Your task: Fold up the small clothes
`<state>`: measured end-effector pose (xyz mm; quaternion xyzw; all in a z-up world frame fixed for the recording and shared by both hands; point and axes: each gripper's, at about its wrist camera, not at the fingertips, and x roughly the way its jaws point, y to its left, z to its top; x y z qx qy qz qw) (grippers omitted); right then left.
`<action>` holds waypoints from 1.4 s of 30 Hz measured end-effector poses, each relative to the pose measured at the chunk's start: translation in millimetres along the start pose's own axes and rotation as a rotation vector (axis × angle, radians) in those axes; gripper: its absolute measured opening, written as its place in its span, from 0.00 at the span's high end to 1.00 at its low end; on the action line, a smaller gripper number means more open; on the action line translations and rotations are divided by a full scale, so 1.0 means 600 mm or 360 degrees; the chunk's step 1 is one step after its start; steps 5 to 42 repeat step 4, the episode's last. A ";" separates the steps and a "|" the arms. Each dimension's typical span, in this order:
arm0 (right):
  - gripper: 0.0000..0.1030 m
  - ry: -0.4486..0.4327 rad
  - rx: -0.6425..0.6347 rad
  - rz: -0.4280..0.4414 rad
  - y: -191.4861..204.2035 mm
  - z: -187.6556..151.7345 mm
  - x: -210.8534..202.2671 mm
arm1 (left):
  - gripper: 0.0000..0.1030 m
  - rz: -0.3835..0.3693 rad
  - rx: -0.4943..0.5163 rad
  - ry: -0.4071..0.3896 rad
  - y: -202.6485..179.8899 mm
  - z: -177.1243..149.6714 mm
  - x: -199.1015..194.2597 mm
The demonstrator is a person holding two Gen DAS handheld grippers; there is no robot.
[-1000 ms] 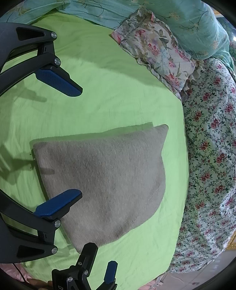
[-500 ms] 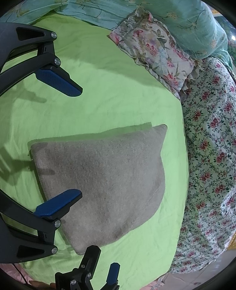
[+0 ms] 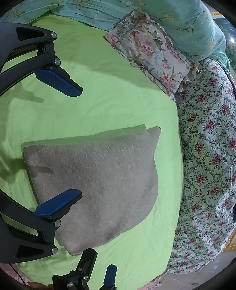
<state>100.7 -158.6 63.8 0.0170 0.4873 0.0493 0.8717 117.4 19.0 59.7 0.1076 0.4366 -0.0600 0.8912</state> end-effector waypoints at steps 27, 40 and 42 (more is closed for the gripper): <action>0.01 -0.0006 0.0000 -0.0006 -0.002 0.002 -0.003 | 0.01 -0.0002 -0.0003 -0.0001 0.002 0.003 -0.002; 0.01 -0.0006 0.0000 -0.0006 -0.002 0.002 -0.003 | 0.01 -0.0002 -0.0003 -0.0001 0.002 0.003 -0.002; 0.01 -0.0006 0.0000 -0.0006 -0.002 0.002 -0.003 | 0.01 -0.0002 -0.0003 -0.0001 0.002 0.003 -0.002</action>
